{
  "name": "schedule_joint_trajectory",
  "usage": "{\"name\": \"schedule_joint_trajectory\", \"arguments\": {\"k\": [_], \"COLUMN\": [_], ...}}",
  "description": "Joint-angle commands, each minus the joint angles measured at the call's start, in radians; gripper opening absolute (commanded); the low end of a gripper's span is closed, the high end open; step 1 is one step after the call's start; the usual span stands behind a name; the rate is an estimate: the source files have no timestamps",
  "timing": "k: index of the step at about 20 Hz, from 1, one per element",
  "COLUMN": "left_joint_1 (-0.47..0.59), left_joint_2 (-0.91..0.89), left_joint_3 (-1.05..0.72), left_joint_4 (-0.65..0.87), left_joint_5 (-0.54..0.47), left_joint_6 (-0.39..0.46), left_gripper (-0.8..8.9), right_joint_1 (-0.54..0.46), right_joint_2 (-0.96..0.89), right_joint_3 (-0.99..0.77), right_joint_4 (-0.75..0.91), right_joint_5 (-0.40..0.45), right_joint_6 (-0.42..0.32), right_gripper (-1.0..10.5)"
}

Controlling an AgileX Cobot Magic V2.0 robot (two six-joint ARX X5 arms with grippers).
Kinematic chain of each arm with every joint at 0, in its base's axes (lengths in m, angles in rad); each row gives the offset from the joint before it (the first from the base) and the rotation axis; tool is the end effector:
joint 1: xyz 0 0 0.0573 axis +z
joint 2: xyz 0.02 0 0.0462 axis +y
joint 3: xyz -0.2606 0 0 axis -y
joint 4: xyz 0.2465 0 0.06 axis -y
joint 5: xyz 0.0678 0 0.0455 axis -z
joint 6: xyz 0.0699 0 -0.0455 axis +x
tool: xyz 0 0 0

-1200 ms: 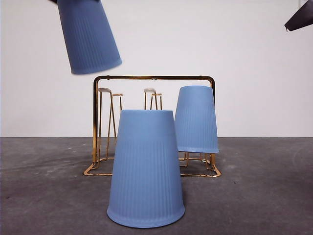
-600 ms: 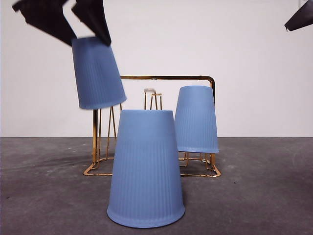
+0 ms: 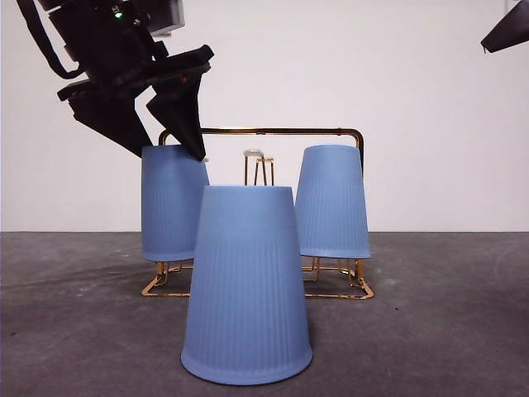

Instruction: Pick the top cup and place it on cupholder, pick up the mid cup and place it on cupholder, last pick the bottom cup and place it on cupholder.

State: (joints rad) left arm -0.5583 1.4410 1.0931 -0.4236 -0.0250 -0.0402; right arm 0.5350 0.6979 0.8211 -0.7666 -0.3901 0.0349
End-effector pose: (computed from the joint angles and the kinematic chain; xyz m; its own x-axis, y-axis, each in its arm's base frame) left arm 0.2869 -0.1771 0.2383 0.6211 -0.3584 -0.6970 0.4902 0.8715 -0.0114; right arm 0.1271 0.1063 0.2813 0.4427 0.7044 -0.5548 -0.7148 0.6508 0.2559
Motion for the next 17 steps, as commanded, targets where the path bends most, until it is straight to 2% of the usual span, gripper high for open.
{"name": "schedule_joint_trajectory", "arguments": {"k": [1,3,4,10,17], "left_joint_1": [-0.005,-0.005,-0.005,-0.005,-0.005], "left_joint_2": [0.031,0.030,0.029,-0.011,-0.189], "left_joint_3": [0.015,0.015,0.015,0.015,0.015], "left_joint_4": [-0.008,-0.012,-0.016,-0.032,-0.126], "left_joint_5": [0.004,0.004,0.004,0.004,0.010], "left_joint_6": [0.010,0.010,0.010,0.005,-0.006], "left_gripper": [2.62,3.79,4.02,4.07,4.06], "right_joint_1": [0.006,0.006,0.006,0.006,0.006], "right_joint_2": [0.006,0.006,0.006,0.006,0.007], "right_joint_3": [0.009,0.009,0.009,0.009,0.009], "right_joint_4": [0.010,0.011,0.011,0.011,0.028], "right_joint_5": [-0.003,-0.003,-0.003,-0.003,-0.003], "right_joint_6": [0.009,0.009,0.010,0.010,0.014], "right_gripper": [4.3,4.3,4.3,4.3,4.3]}}
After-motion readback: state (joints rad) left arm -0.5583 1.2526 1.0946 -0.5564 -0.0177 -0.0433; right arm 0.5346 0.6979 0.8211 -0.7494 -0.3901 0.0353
